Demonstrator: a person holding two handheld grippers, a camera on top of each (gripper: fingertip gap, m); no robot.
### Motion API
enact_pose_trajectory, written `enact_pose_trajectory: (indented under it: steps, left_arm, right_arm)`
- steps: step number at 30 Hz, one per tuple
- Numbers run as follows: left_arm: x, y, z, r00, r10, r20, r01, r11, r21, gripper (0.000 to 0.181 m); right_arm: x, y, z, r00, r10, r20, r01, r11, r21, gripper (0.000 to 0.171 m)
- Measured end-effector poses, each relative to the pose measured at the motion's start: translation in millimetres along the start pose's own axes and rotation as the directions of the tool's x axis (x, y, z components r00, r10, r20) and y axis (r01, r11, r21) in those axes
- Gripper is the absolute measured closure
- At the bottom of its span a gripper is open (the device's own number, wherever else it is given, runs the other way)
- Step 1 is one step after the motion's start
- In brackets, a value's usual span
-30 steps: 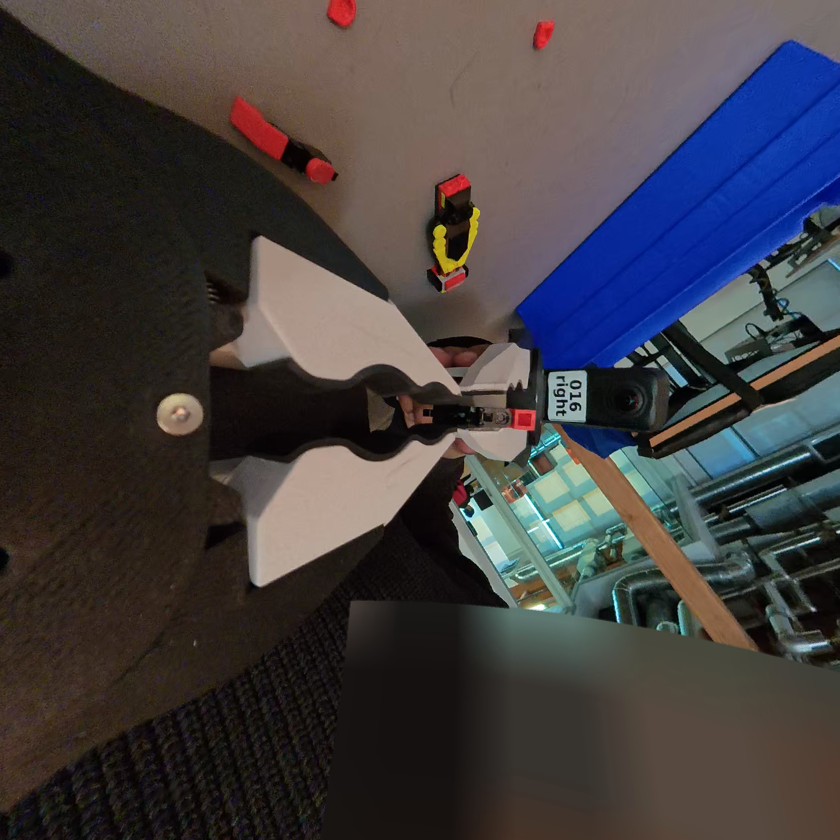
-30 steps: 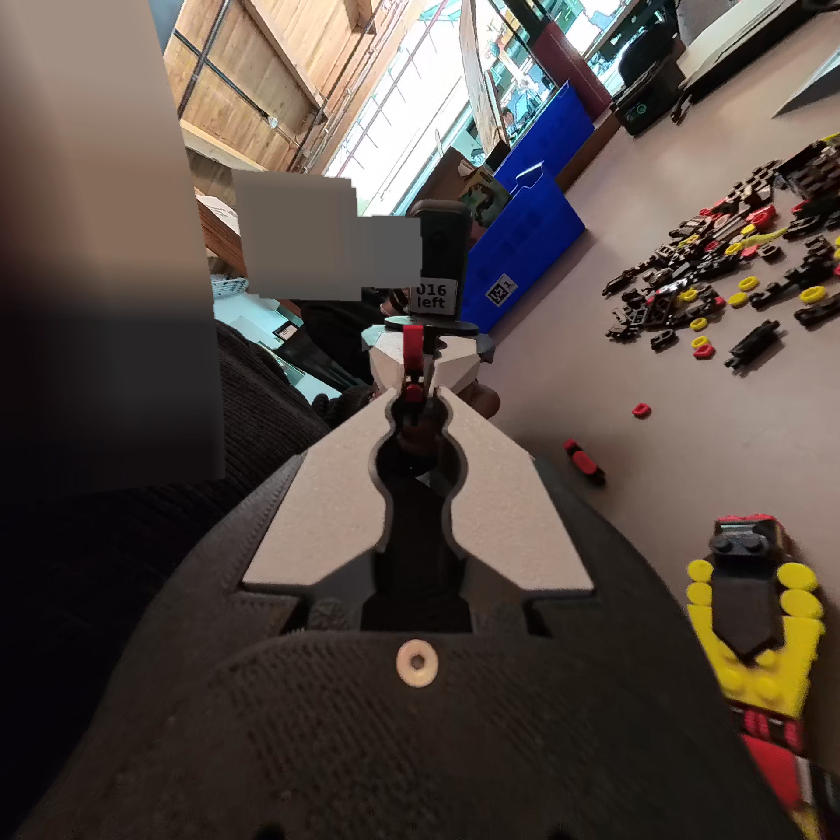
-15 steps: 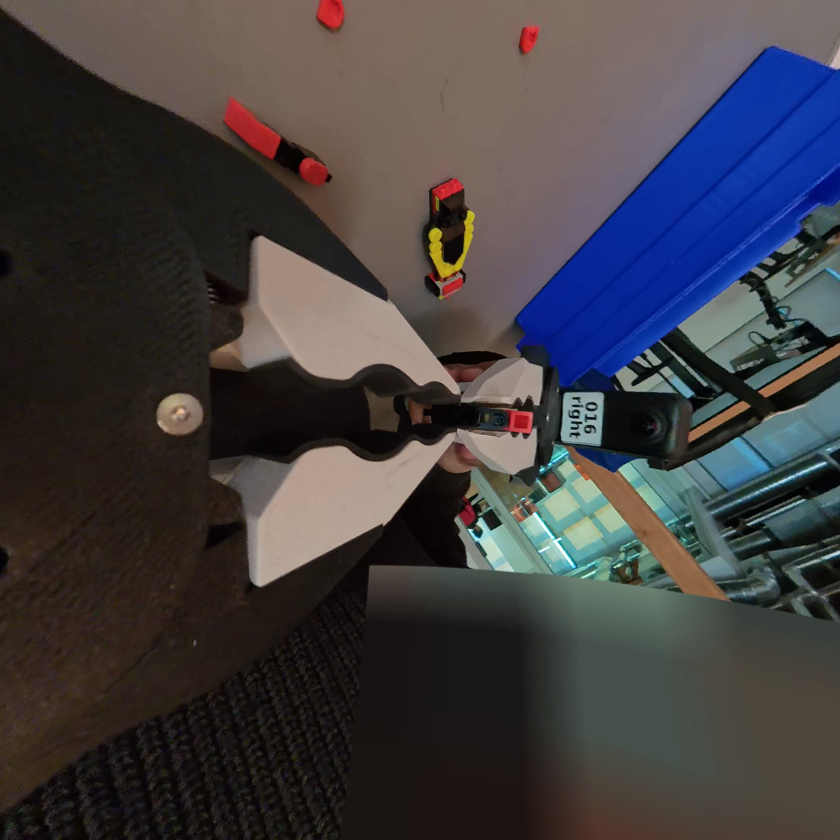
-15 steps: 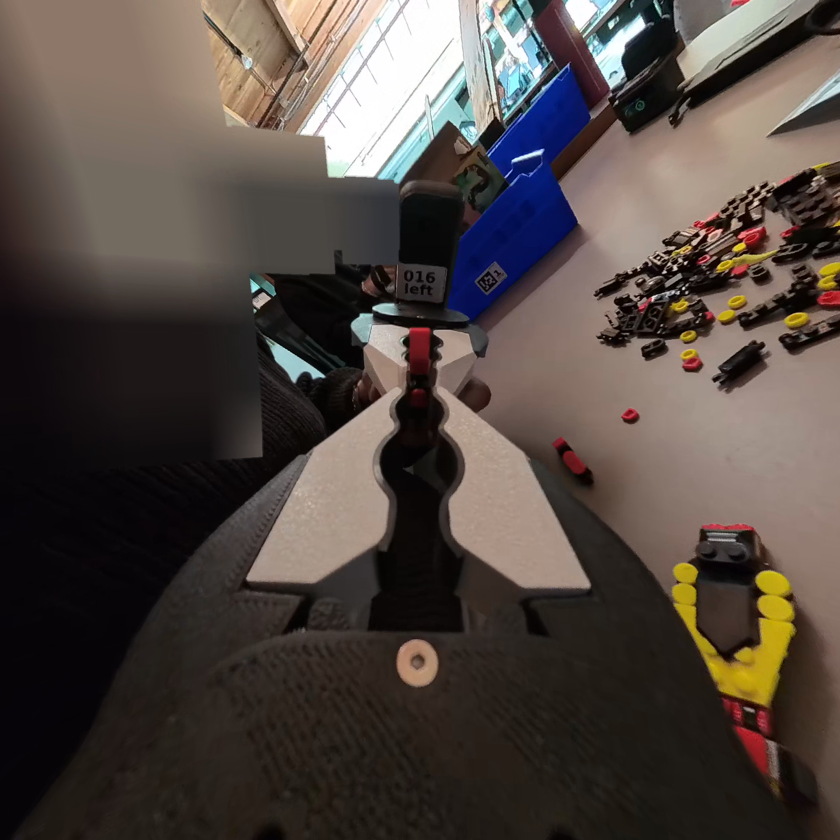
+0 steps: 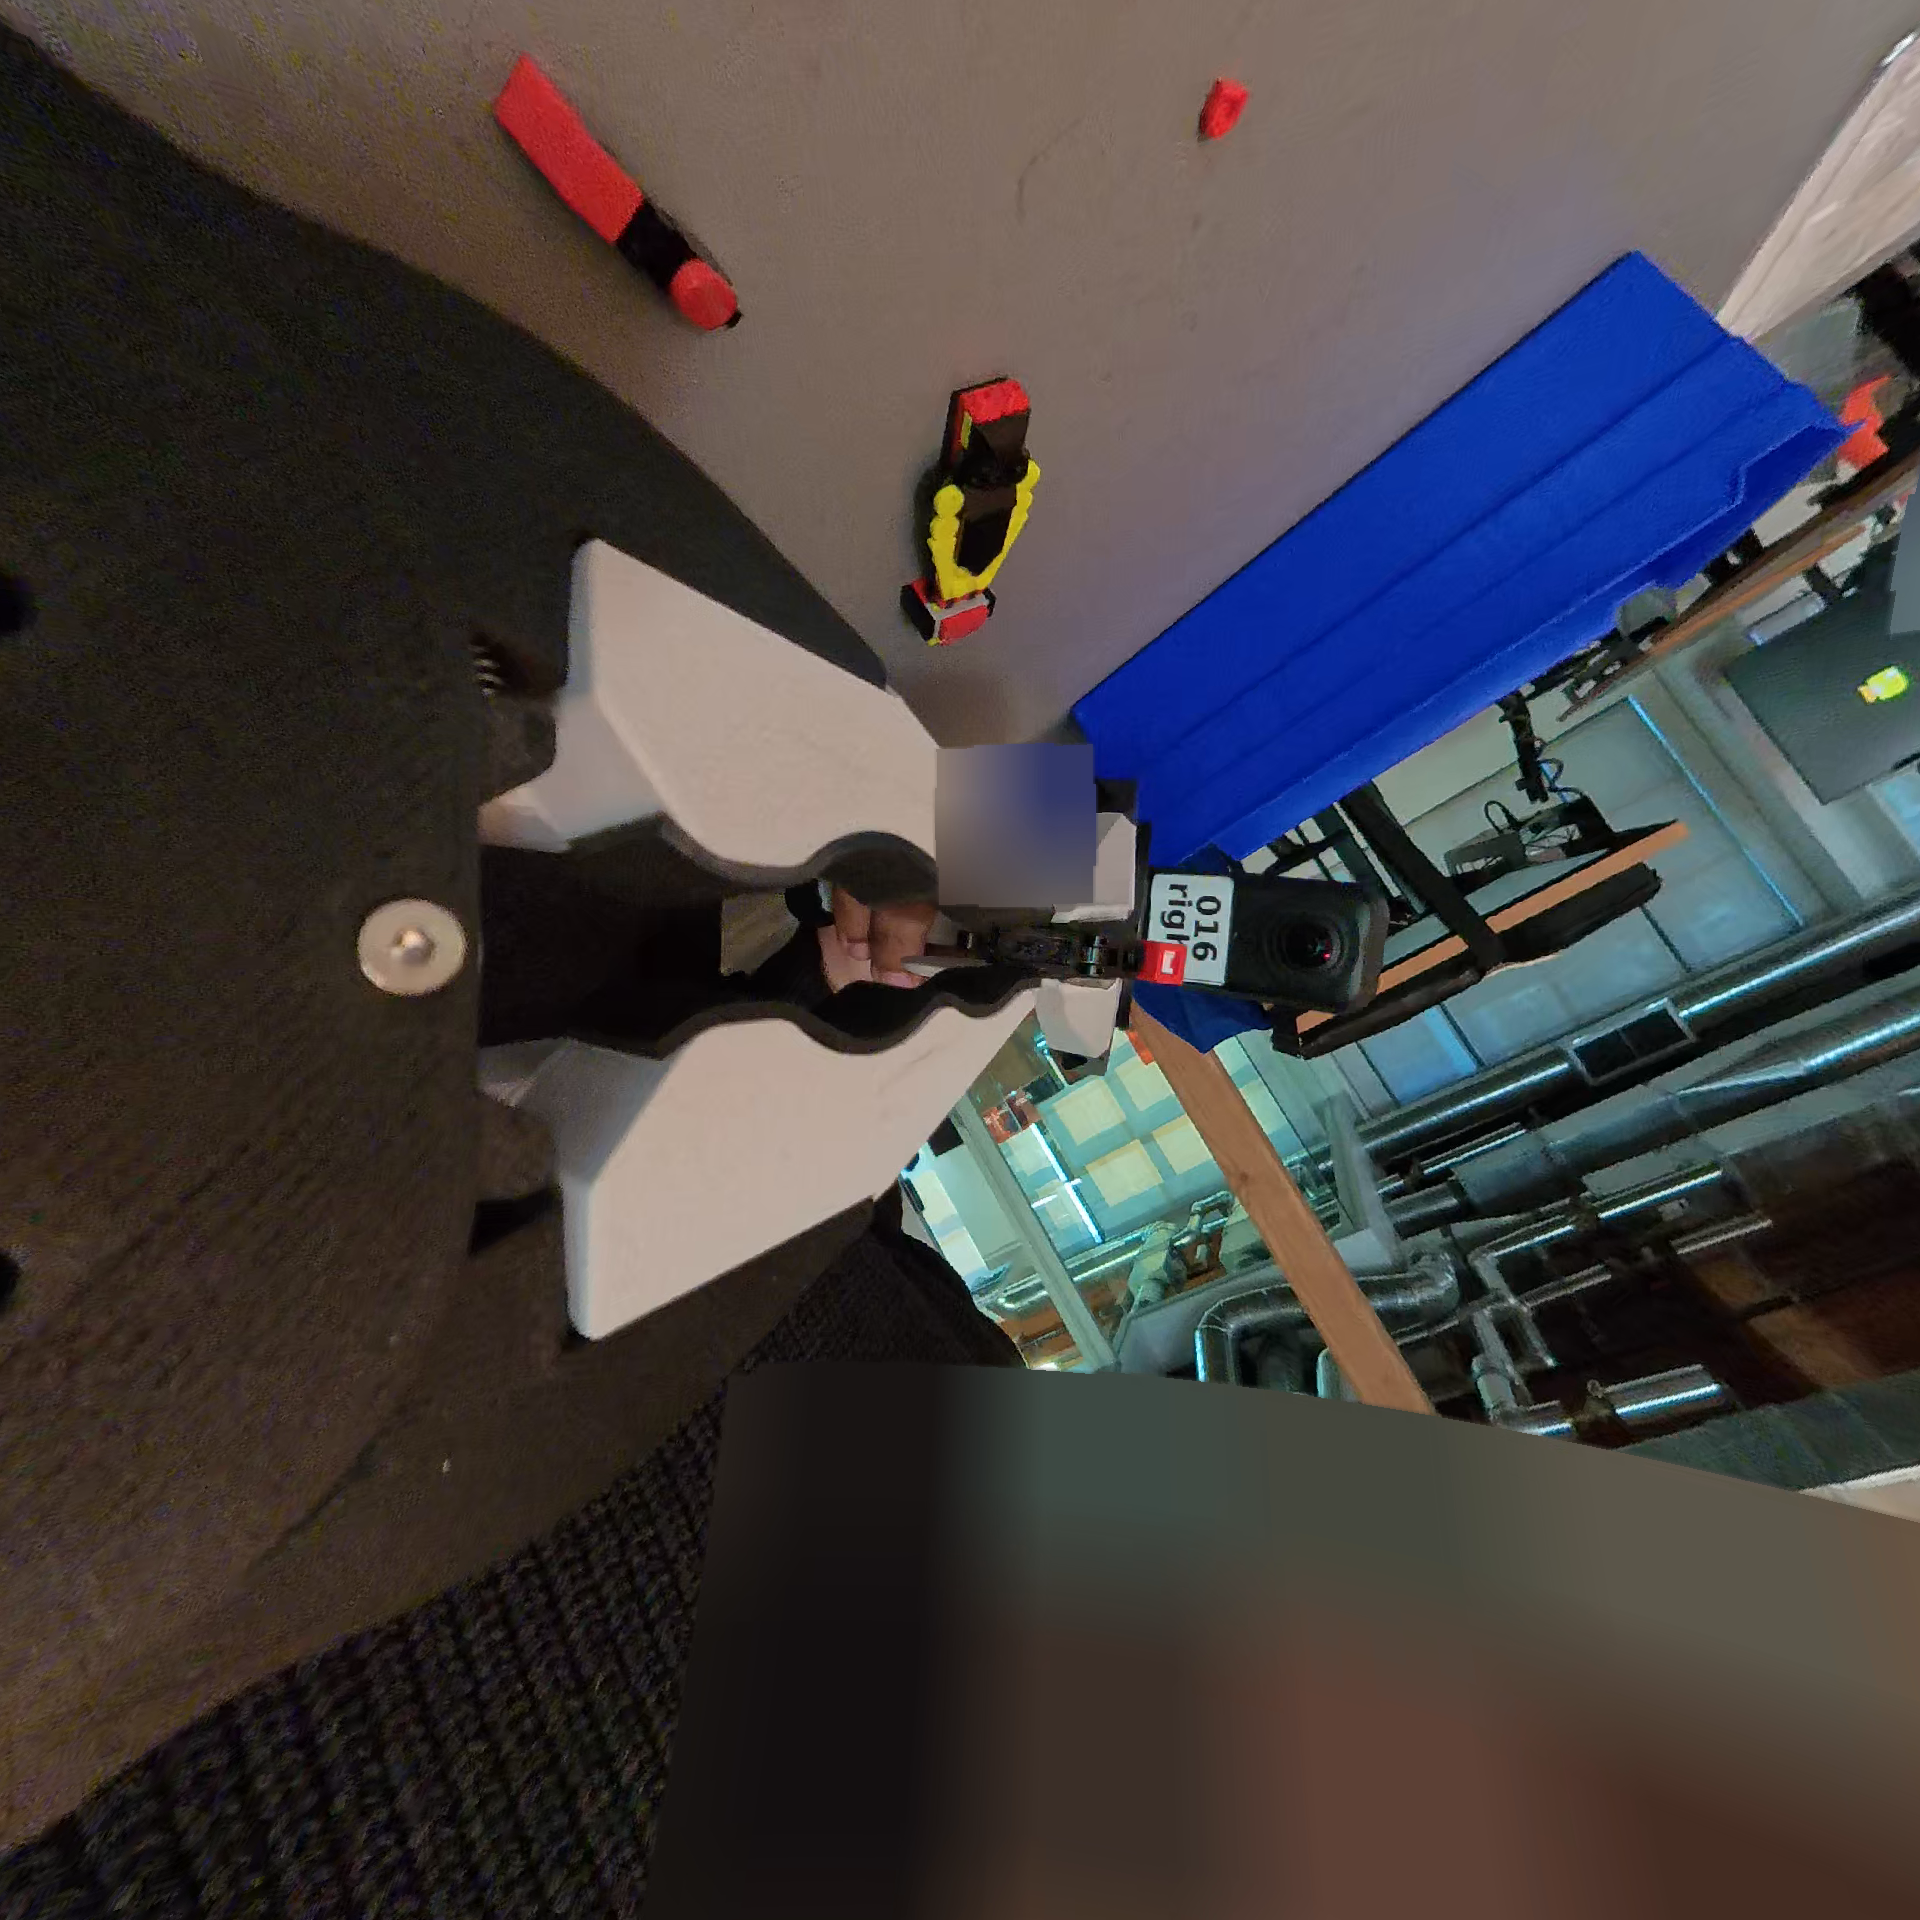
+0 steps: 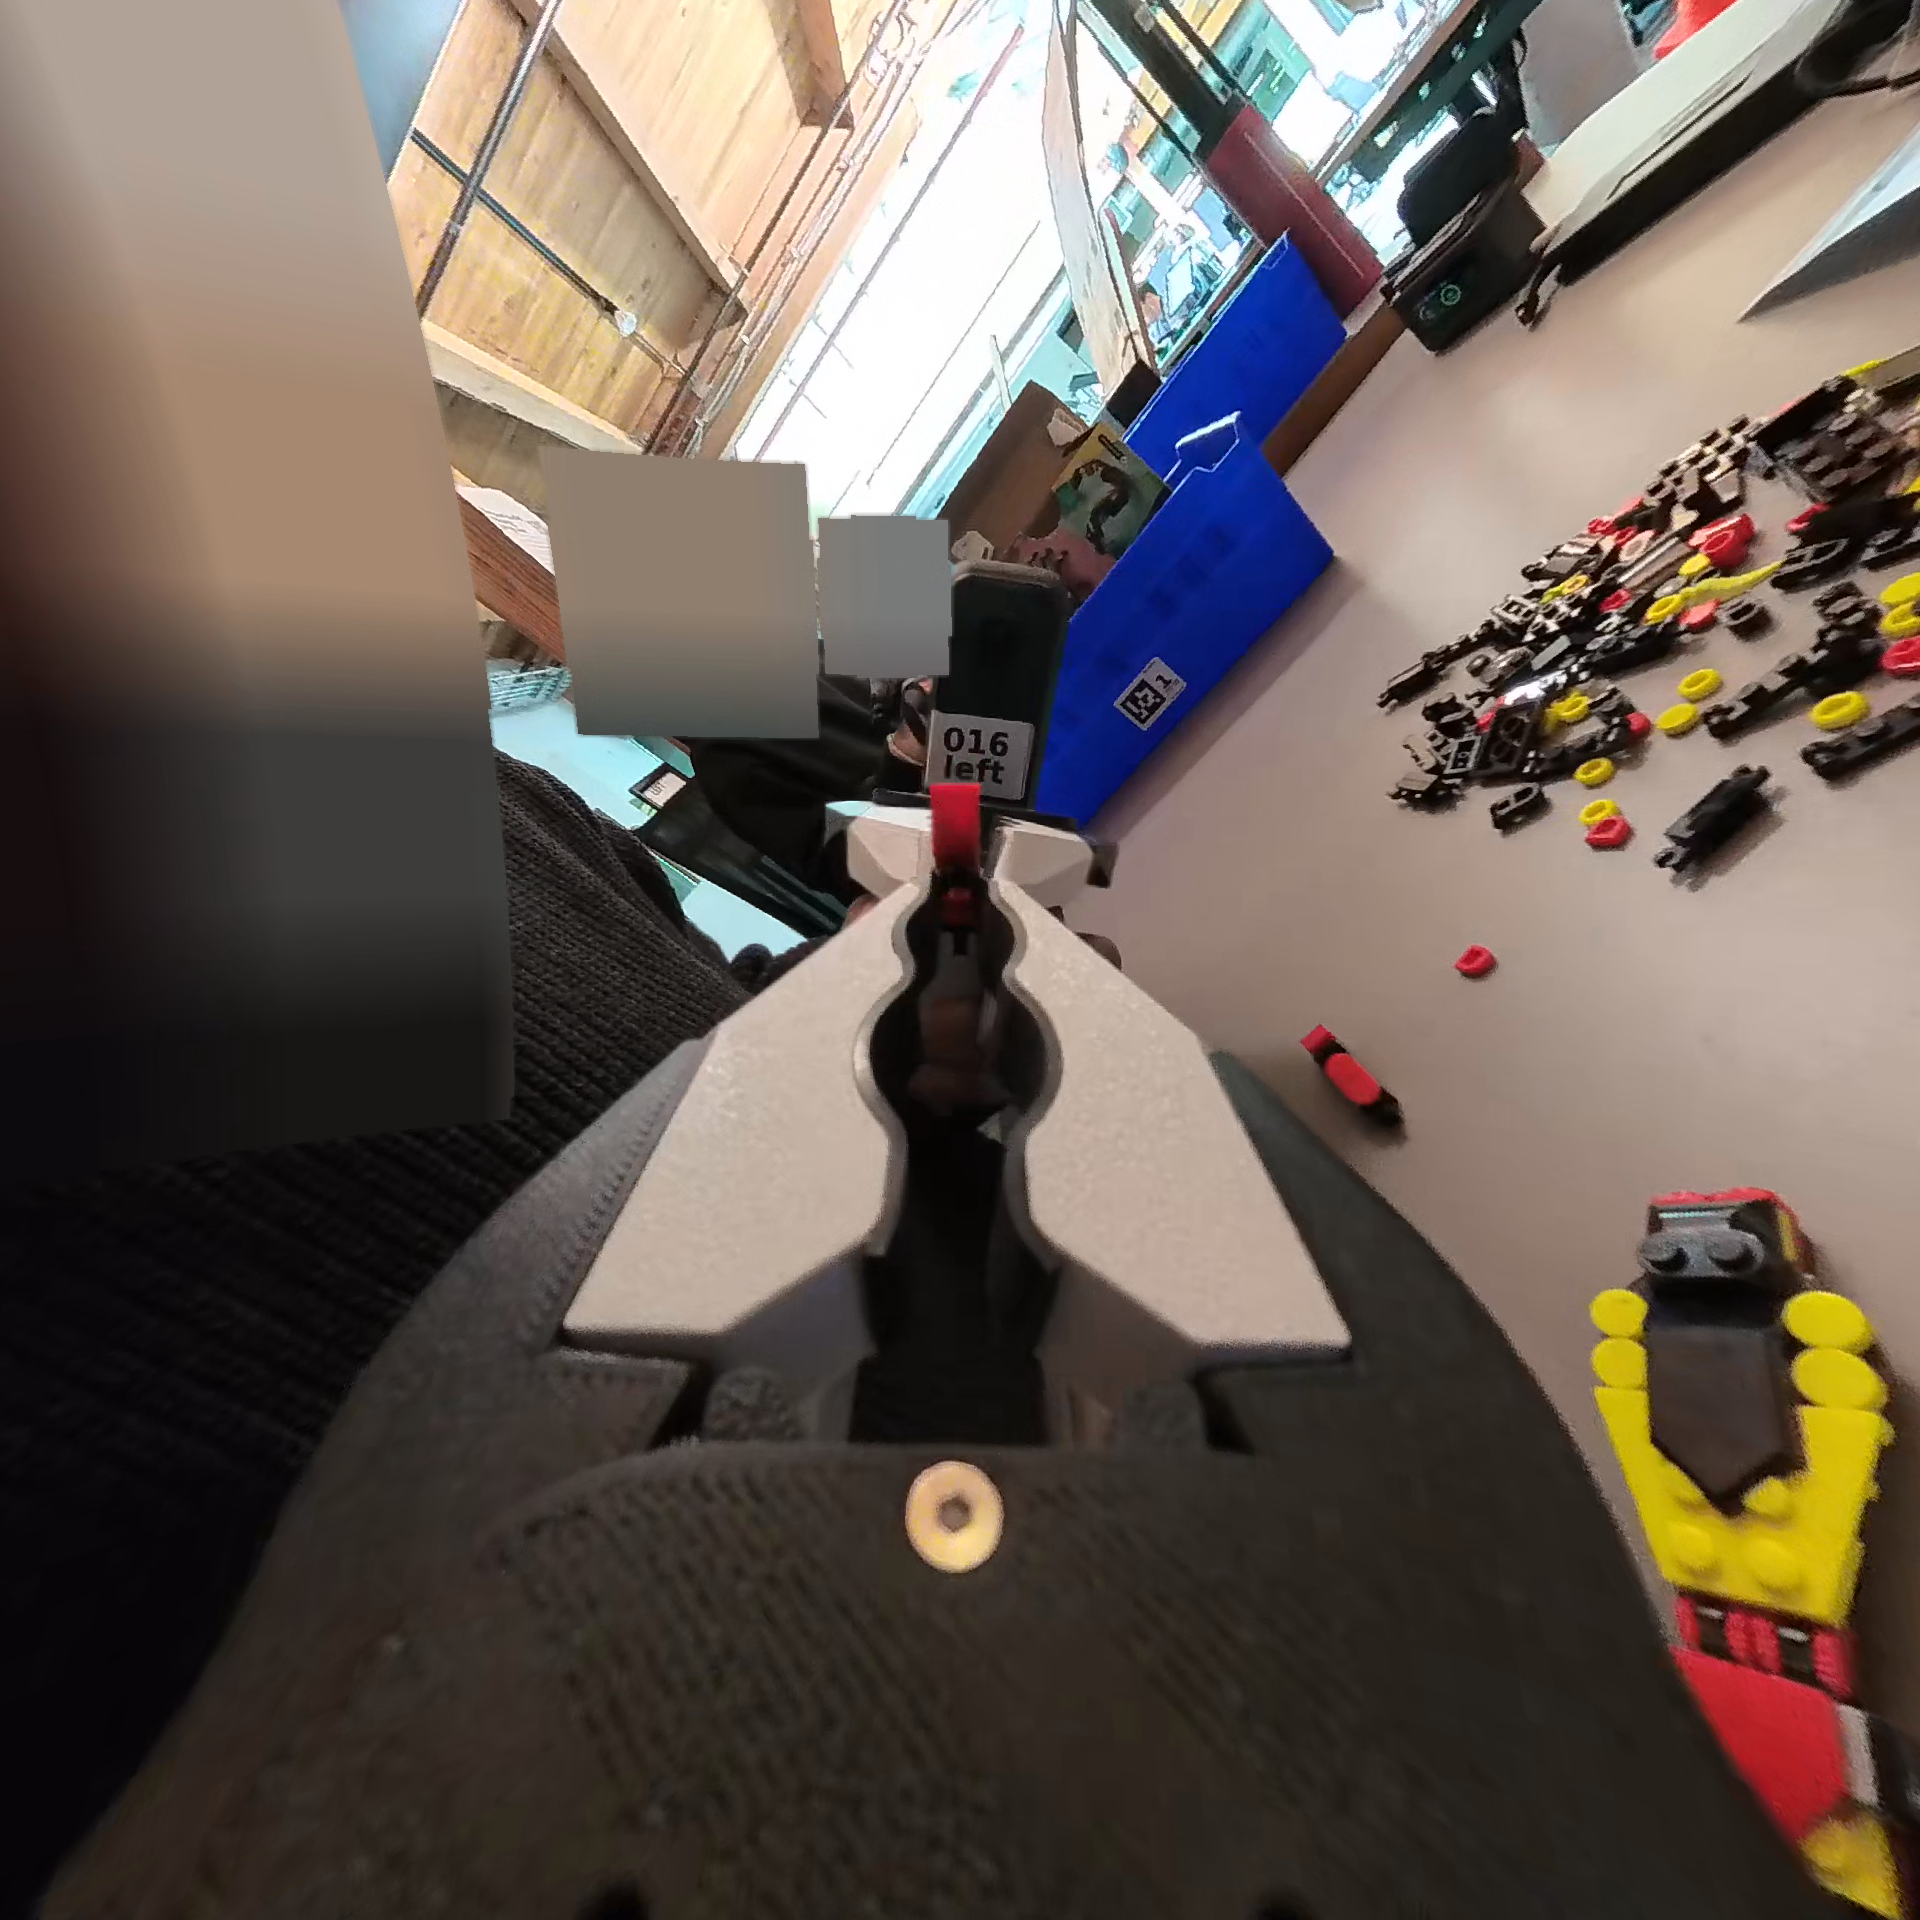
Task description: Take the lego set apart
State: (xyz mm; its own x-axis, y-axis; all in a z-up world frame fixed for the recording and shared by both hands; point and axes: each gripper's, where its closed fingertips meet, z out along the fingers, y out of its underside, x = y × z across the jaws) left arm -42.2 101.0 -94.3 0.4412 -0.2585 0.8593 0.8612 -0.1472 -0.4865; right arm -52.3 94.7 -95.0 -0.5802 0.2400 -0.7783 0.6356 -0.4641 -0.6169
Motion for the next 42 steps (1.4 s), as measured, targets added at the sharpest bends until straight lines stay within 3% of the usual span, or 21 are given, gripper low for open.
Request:
enact_pose_trajectory:
  steps: [10, 12, 13, 14, 17, 19, 22, 35, 39, 42]
  left_arm:
    - [-5, -8, -6, 0.993, -0.114, -0.027, 0.116, 0.991, 0.071, 0.177]
    - [-23, -55, -46, 0.977, -0.209, -0.037, 0.21, 0.921, 0.327, 0.181]
    - [-39, -68, -70, 0.982, -0.182, 0.052, 0.149, 0.91, 0.387, 0.181]
    - [-40, -68, -75, 0.985, -0.114, 0.126, 0.059, 0.925, 0.376, 0.181]
    - [-16, -52, -42, 0.994, -0.012, 0.106, -0.017, 0.962, 0.272, 0.181]
    - [-26, -55, -52, 0.989, -0.011, 0.151, -0.031, 0.963, 0.268, 0.181]
    - [-31, -59, -60, 0.989, -0.07, 0.129, 0.029, 0.955, 0.296, 0.181]
    - [-38, -46, -49, 0.982, -0.027, 0.185, -0.011, 0.98, 0.199, 0.181]
    - [-41, -47, -49, 0.973, 0.009, 0.23, -0.054, 0.98, 0.192, 0.181]
    - [-45, -49, -53, 0.954, 0.05, 0.294, -0.107, 0.978, 0.18, 0.181]
  right_arm:
    - [6, 2, 1, 0.997, -0.051, -0.065, 0.049, 0.998, -0.033, 0.165]
    - [16, -5, -26, 0.966, -0.164, -0.199, 0.159, 0.987, -0.039, 0.171]
    - [24, -15, -41, 0.941, -0.199, -0.273, 0.201, 0.979, -0.022, 0.171]
    - [28, -18, -43, 0.93, -0.224, -0.292, 0.23, 0.973, -0.012, 0.171]
    - [25, -1, -12, 0.887, -0.36, -0.29, 0.327, 0.932, -0.155, 0.171]
    - [30, 7, -7, 0.848, -0.435, -0.302, 0.376, 0.896, -0.236, 0.171]
    - [32, 7, -11, 0.877, -0.377, -0.297, 0.331, 0.923, -0.194, 0.171]
    - [30, 18, -8, 0.923, -0.322, -0.208, 0.286, 0.94, -0.187, 0.171]
    - [39, 21, -7, 0.89, -0.385, -0.245, 0.331, 0.914, -0.234, 0.171]
    - [50, 19, -6, 0.843, -0.451, -0.292, 0.376, 0.883, -0.279, 0.158]
